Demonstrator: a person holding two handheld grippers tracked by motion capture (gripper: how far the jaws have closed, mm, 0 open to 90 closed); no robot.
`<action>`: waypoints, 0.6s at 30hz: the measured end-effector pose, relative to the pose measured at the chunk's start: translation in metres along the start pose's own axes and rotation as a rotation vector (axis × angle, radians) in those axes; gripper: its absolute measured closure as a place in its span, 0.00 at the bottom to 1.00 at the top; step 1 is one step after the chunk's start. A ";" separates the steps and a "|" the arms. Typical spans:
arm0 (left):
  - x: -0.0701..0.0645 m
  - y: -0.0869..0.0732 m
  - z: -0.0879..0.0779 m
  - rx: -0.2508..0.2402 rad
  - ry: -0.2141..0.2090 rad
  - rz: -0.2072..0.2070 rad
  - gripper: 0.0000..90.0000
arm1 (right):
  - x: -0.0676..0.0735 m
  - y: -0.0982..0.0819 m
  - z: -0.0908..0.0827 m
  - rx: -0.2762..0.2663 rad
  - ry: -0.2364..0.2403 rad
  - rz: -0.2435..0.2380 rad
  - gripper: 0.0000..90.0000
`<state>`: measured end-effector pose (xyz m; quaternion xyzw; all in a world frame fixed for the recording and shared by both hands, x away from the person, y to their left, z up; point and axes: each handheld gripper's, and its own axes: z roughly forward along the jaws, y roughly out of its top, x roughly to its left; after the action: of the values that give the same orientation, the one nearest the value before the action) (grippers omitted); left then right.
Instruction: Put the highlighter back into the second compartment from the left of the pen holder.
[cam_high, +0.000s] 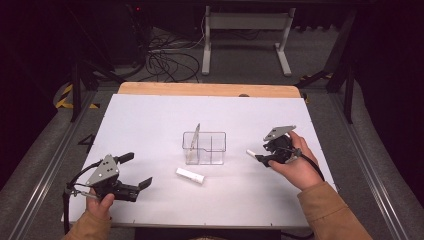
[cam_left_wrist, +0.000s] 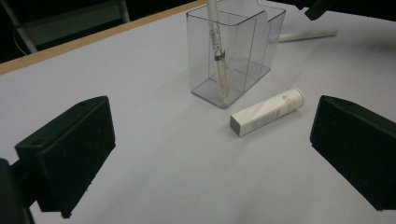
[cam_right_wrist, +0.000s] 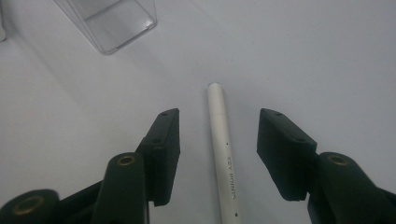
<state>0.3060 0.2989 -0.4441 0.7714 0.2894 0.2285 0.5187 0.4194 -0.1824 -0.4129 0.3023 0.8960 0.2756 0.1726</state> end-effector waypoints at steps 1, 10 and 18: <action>0.000 0.000 0.000 0.001 0.000 0.000 0.01 | 0.000 0.001 0.001 0.007 -0.001 -0.001 0.57; 0.000 0.000 0.000 0.000 0.002 0.001 0.01 | -0.001 0.004 0.010 0.079 0.007 -0.011 0.62; 0.000 0.000 0.000 0.001 0.001 0.001 0.01 | -0.003 0.006 0.018 0.134 0.011 -0.028 0.67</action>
<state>0.3060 0.2992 -0.4441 0.7718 0.2892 0.2288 0.5179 0.4326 -0.1734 -0.4229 0.2991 0.9175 0.2142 0.1510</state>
